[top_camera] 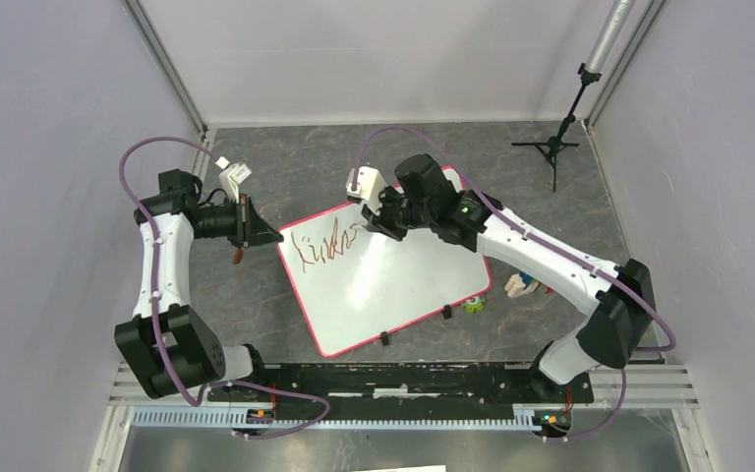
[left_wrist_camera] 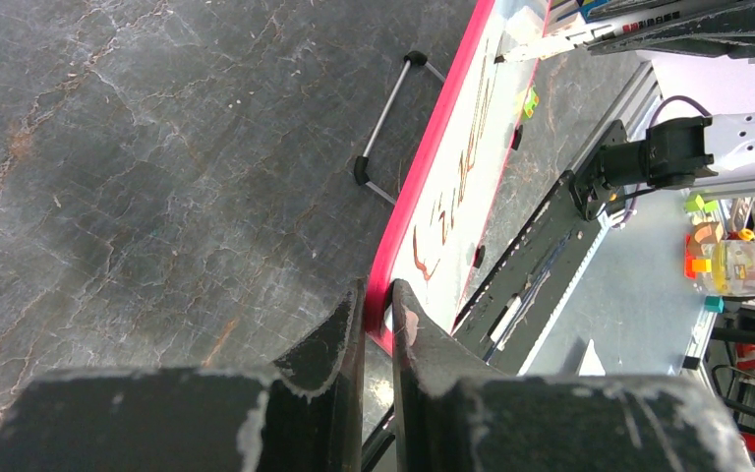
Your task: Write a sentence on the whiteboard
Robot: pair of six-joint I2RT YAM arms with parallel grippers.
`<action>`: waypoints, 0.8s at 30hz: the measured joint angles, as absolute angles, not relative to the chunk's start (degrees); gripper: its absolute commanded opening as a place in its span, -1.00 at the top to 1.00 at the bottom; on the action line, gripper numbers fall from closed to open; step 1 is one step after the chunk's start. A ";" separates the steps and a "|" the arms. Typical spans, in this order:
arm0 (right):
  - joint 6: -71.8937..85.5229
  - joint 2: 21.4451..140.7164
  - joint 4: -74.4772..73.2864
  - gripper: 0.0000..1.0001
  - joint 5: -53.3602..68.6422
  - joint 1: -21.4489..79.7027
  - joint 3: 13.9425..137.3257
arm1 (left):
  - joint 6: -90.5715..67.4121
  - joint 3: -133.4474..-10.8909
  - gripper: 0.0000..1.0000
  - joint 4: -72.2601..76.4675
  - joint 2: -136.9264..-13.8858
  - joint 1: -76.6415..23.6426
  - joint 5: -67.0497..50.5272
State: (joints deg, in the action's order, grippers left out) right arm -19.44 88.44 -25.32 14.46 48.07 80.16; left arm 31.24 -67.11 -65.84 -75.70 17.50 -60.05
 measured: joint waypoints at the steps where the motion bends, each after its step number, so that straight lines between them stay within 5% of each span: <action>1: -19.42 88.47 -25.32 1.00 14.55 48.12 80.16 | 31.22 -67.11 0.67 -65.84 -75.70 17.50 -60.05; 24: -19.97 85.27 -26.50 1.00 14.76 48.62 75.16 | 31.24 -67.11 0.67 -65.84 -75.70 17.50 -60.12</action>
State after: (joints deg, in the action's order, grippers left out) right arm -19.97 85.27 -26.50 14.76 48.62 75.16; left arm 31.24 -67.11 -65.84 -75.70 17.50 -60.12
